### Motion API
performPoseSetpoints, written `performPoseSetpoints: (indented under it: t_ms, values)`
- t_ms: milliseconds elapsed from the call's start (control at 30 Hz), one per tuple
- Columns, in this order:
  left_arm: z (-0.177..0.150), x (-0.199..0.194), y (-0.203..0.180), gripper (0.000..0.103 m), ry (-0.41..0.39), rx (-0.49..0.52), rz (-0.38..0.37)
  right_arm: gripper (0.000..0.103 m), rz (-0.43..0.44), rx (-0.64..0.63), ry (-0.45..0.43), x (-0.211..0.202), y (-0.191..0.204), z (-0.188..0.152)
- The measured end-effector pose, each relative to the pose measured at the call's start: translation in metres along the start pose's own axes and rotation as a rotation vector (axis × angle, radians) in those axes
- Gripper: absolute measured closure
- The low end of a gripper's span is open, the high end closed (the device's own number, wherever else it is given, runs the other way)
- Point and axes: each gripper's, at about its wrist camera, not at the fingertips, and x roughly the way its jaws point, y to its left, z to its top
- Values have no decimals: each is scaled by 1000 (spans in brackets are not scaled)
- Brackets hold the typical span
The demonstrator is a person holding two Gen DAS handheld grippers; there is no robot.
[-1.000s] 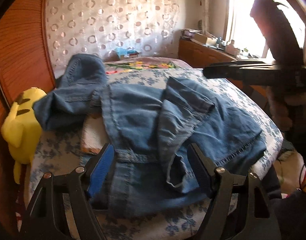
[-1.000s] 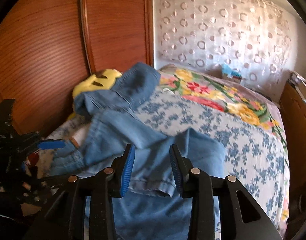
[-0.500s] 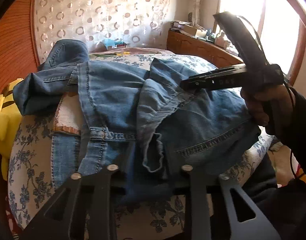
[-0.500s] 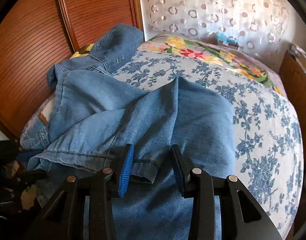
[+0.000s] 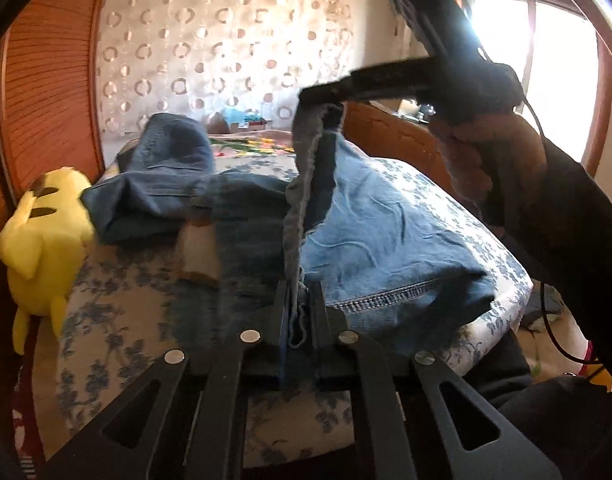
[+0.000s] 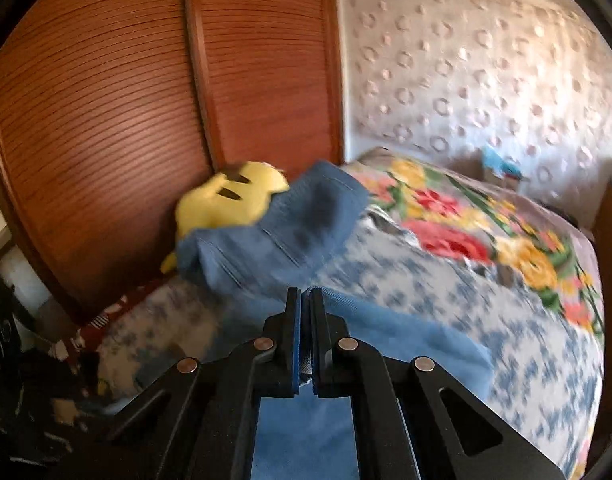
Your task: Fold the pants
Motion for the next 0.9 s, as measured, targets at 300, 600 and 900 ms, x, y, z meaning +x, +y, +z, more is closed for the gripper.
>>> performPoseSetpoints:
  t_ms: [300, 600, 900]
  values:
    - [-12, 12, 29, 90, 67, -53, 40, 90, -8, -11, 79, 53, 10, 16]
    - [0, 12, 35, 54, 59, -67, 81, 64, -74, 8, 28, 0, -44, -39]
    - [20, 24, 14, 26, 37, -39, 58, 56, -161, 79, 30, -46, -76, -118]
